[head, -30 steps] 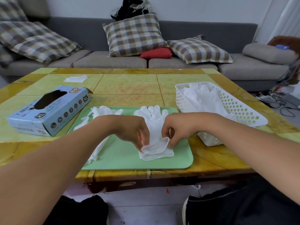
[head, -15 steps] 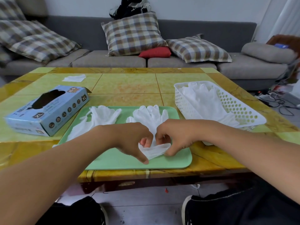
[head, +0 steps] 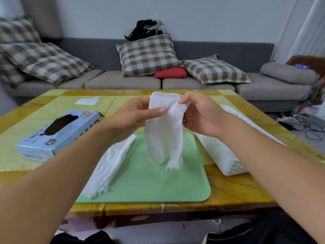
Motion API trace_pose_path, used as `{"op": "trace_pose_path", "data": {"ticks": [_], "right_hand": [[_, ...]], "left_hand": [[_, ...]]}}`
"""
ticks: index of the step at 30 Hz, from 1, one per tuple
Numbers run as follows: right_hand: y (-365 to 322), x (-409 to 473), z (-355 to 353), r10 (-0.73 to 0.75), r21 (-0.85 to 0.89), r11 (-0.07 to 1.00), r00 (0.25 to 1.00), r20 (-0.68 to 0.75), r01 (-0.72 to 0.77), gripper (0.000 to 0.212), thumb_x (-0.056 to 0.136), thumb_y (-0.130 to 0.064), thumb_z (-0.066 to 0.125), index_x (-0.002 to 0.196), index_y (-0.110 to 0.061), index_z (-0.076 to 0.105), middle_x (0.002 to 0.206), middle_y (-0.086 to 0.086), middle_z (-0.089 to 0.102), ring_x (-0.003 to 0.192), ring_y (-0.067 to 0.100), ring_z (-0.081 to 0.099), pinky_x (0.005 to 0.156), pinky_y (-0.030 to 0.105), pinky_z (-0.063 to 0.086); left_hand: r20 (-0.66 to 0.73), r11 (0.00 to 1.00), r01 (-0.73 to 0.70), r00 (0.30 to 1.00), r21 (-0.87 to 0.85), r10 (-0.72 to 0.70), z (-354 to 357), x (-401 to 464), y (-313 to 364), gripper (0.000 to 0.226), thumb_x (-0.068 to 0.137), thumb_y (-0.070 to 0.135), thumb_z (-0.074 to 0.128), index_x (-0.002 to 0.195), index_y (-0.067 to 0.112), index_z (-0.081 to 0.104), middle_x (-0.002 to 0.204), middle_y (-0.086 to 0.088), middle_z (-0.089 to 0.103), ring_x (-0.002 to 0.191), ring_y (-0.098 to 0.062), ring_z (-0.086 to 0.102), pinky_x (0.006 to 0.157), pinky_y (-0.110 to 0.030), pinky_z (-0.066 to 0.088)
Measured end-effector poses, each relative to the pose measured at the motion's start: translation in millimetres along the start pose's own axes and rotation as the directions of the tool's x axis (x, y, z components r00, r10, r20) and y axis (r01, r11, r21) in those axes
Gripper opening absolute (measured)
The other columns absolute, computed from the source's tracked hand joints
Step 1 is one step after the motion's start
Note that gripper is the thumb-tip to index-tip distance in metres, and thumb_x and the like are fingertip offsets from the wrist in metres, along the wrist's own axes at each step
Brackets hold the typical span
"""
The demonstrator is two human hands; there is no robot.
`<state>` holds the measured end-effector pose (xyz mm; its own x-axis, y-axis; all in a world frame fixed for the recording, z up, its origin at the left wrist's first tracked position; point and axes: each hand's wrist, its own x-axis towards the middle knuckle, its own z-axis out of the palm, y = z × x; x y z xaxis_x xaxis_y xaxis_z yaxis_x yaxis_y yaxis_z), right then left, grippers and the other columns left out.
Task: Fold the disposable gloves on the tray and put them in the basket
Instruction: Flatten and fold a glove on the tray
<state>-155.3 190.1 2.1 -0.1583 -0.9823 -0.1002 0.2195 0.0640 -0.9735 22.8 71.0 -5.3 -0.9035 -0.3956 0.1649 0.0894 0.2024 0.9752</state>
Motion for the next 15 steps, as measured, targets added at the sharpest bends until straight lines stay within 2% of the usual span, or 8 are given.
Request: {"op": "trace_pose_path", "data": {"ticks": [1, 3, 4, 5, 7, 10, 13, 15], "right_hand": [[-7.0, 0.0, 3.5, -0.005, -0.009, 1.0, 1.0, -0.031, 0.005, 0.052, 0.075, -0.026, 0.057, 0.124, -0.012, 0.053, 0.093, 0.01, 0.052, 0.078, 0.023, 0.046, 0.072, 0.032, 0.04], [-10.2, 0.2, 6.0, -0.019, 0.056, 0.998, 0.998, -0.055, 0.022, 0.08, 0.071, -0.031, 0.071, 0.142, 0.001, 0.052, 0.111, 0.015, 0.051, 0.096, 0.034, 0.044, 0.089, 0.037, 0.039], [-9.4, 1.4, 5.9, -0.026, 0.107, 0.994, 0.999, -0.04, 0.03, 0.094, 0.067, -0.038, 0.077, 0.149, -0.002, 0.046, 0.121, 0.014, 0.05, 0.101, 0.035, 0.041, 0.097, 0.039, 0.036], [-7.8, -1.6, 8.8, -0.036, 0.151, 0.988, 0.999, -0.015, 0.038, 0.097, 0.068, -0.047, 0.078, 0.149, -0.006, 0.046, 0.128, 0.015, 0.053, 0.114, 0.038, 0.051, 0.104, 0.038, 0.036], [0.6, -4.6, 13.4, -0.06, 0.163, 0.985, 0.997, 0.044, 0.052, 0.085, 0.075, -0.056, 0.071, 0.144, -0.009, 0.055, 0.14, 0.015, 0.059, 0.135, 0.033, 0.053, 0.114, 0.043, 0.04], [8.8, -6.7, 23.4, -0.087, 0.06, 0.994, 0.993, -0.073, 0.092, 0.068, 0.074, -0.039, 0.082, 0.132, -0.005, 0.065, 0.129, 0.017, 0.068, 0.121, 0.034, 0.064, 0.106, 0.047, 0.05], [3.7, -4.2, 28.0, -0.199, 0.033, 0.976, 0.948, -0.248, 0.213, 0.038, 0.089, -0.016, 0.074, 0.124, -0.001, 0.068, 0.118, 0.017, 0.073, 0.104, 0.031, 0.071, 0.089, 0.041, 0.06], [-2.3, -3.1, 27.5, -0.28, -0.063, 0.96, 0.909, -0.309, 0.275, 0.028, 0.093, -0.015, 0.071, 0.118, -0.002, 0.071, 0.111, 0.016, 0.076, 0.101, 0.031, 0.074, 0.086, 0.041, 0.061]], "left_hand": [[-0.11, 0.999, -0.01, 0.994, -0.035, 0.006, 4.4, 3.5, 6.5, 0.044, 0.083, 0.029, 0.079, 0.121, 0.009, 0.069, 0.112, -0.008, 0.075, 0.098, -0.021, 0.072, 0.082, -0.033, 0.056], [-0.254, 0.991, 0.01, 0.966, -0.133, -0.044, 9.4, 8.1, 15.4, 0.03, 0.09, 0.018, 0.072, 0.117, 0.007, 0.071, 0.105, -0.009, 0.076, 0.089, -0.021, 0.073, 0.075, -0.034, 0.058], [-0.282, 0.986, 0.027, 0.957, -0.162, -0.073, 10.2, 9.8, 19.2, 0.027, 0.092, 0.019, 0.07, 0.117, 0.007, 0.071, 0.104, -0.009, 0.076, 0.089, -0.022, 0.073, 0.075, -0.035, 0.06], [-0.297, 0.983, 0.045, 0.95, -0.176, -0.097, 11.1, 10.6, 21.5, 0.025, 0.093, 0.019, 0.07, 0.116, 0.008, 0.072, 0.105, -0.01, 0.077, 0.09, -0.024, 0.073, 0.076, -0.037, 0.061], [-0.319, 0.98, 0.061, 0.94, -0.191, -0.121, 14.0, 11.1, 25.0, 0.022, 0.094, 0.019, 0.069, 0.113, 0.009, 0.073, 0.105, -0.011, 0.077, 0.091, -0.026, 0.074, 0.078, -0.039, 0.062], [-0.329, 0.984, 0.047, 0.939, -0.174, -0.103, 16.6, 11.4, 25.8, 0.02, 0.095, 0.02, 0.068, 0.113, 0.012, 0.073, 0.102, -0.011, 0.077, 0.087, -0.024, 0.075, 0.07, -0.035, 0.062], [-0.333, 0.993, 0.007, 0.942, -0.114, -0.045, 12.4, 10.2, 29.6, 0.018, 0.095, 0.016, 0.068, 0.112, 0.013, 0.07, 0.098, -0.009, 0.078, 0.086, -0.023, 0.076, 0.068, -0.032, 0.061], [-0.361, 0.997, -0.034, 0.933, -0.071, 0.006, 9.0, 10.8, 33.7, 0.017, 0.094, 0.013, 0.068, 0.11, 0.012, 0.068, 0.095, -0.007, 0.078, 0.084, -0.021, 0.076, 0.068, -0.031, 0.061]]}}
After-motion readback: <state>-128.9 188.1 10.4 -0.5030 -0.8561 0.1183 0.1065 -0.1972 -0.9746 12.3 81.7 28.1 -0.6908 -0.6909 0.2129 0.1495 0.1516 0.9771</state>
